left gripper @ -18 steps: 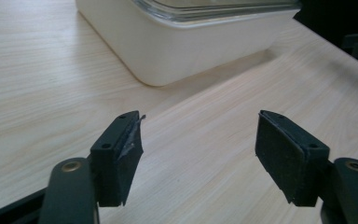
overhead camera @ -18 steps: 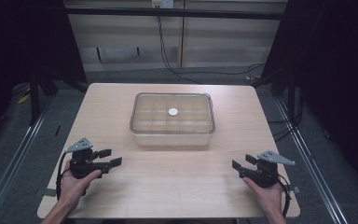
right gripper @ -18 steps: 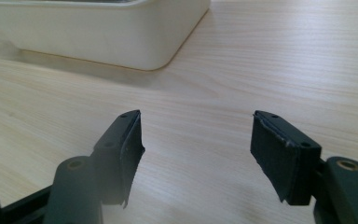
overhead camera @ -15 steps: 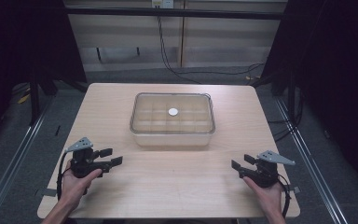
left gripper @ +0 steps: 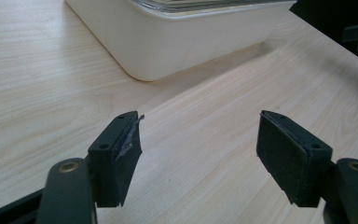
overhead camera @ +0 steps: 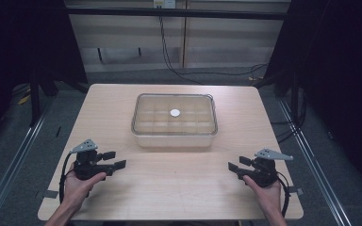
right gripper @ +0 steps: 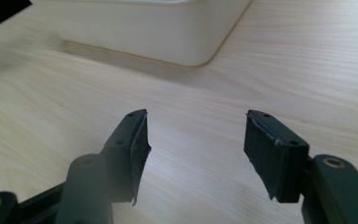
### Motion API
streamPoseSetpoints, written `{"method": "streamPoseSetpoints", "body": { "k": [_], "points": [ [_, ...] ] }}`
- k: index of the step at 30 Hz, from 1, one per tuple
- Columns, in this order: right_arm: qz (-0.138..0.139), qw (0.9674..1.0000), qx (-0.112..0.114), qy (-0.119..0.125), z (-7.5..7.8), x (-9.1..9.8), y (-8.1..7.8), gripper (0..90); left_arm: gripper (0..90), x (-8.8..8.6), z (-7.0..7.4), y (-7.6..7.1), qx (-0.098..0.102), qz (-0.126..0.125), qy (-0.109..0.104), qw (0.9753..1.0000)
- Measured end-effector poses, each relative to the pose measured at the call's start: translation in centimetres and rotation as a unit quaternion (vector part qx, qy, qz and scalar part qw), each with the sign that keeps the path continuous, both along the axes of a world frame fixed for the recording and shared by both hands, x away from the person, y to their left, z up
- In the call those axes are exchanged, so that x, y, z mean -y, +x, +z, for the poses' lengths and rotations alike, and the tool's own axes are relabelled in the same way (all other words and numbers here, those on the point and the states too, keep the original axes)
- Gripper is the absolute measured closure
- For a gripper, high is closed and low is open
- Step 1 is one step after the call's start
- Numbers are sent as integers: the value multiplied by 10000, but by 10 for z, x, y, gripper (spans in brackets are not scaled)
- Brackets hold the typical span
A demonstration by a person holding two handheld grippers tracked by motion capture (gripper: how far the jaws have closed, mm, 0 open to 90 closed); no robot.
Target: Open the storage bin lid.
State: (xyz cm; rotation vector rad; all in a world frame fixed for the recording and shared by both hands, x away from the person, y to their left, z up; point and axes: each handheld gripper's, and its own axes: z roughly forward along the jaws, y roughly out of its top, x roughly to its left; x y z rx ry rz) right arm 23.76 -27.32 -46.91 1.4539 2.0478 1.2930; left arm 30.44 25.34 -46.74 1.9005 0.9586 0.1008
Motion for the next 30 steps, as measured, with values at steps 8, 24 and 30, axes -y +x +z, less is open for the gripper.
{"method": "streamPoseSetpoints", "body": {
  "k": [8,24,30],
  "points": [
    [185,9998,-96,43,3,-4,11,365,290,5,1,13,-59,-193,-75,9998],
    [467,9987,-174,73,19,-13,32,321,338,8,25,23,295,-192,69,9994],
    [478,9985,-235,114,26,-14,47,327,352,15,32,32,320,-227,34,9992]
  ]
}}
